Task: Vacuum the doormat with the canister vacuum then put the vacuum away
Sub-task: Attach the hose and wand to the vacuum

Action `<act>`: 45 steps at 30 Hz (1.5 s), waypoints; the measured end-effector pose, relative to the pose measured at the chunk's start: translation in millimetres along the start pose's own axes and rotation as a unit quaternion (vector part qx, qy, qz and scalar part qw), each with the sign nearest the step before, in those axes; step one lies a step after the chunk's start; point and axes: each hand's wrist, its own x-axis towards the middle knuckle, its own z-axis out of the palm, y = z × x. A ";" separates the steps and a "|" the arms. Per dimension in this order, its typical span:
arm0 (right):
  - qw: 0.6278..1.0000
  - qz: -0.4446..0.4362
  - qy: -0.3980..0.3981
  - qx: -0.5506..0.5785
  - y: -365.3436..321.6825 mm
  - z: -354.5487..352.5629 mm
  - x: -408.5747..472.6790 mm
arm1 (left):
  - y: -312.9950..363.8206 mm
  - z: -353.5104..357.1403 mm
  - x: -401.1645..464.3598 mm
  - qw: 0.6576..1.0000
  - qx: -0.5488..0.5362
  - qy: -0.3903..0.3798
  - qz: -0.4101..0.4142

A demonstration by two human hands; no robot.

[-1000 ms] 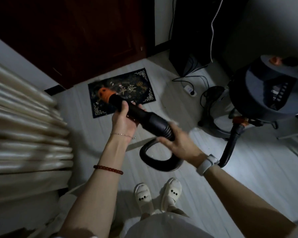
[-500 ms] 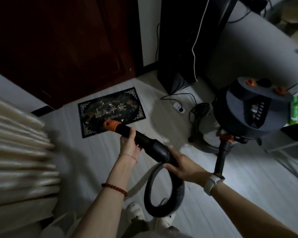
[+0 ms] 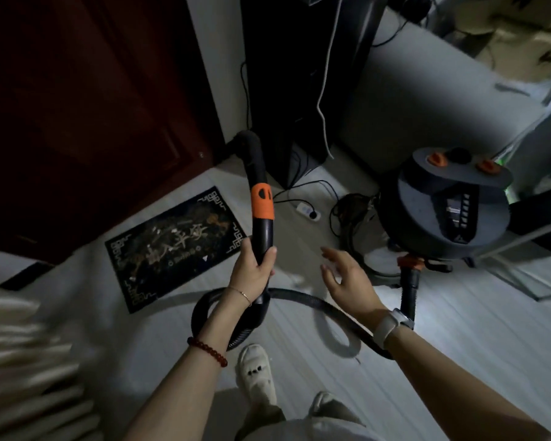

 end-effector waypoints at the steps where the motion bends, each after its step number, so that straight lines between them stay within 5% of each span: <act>1: 1.000 0.006 0.011 0.001 -0.6 -0.1 9.2 | 5.0 2.3 10.8 1.000 0.007 -0.016 0.011; 9: 0.995 0.074 0.071 0.014 27.5 -39.8 55.6 | 33.9 52.9 65.7 0.995 0.038 -0.095 0.013; 28: 0.987 0.096 0.124 -0.023 275.3 -249.7 214.1 | 118.6 352.5 206.1 0.998 0.040 -0.042 -0.016; 35: 0.994 0.072 0.014 -0.076 301.8 -241.3 272.0 | 102.5 372.1 234.9 0.995 0.089 -0.038 -0.007; 45: 0.990 0.096 -0.107 0.012 303.7 -254.9 295.2 | 95.6 358.9 242.8 0.996 0.091 -0.019 -0.002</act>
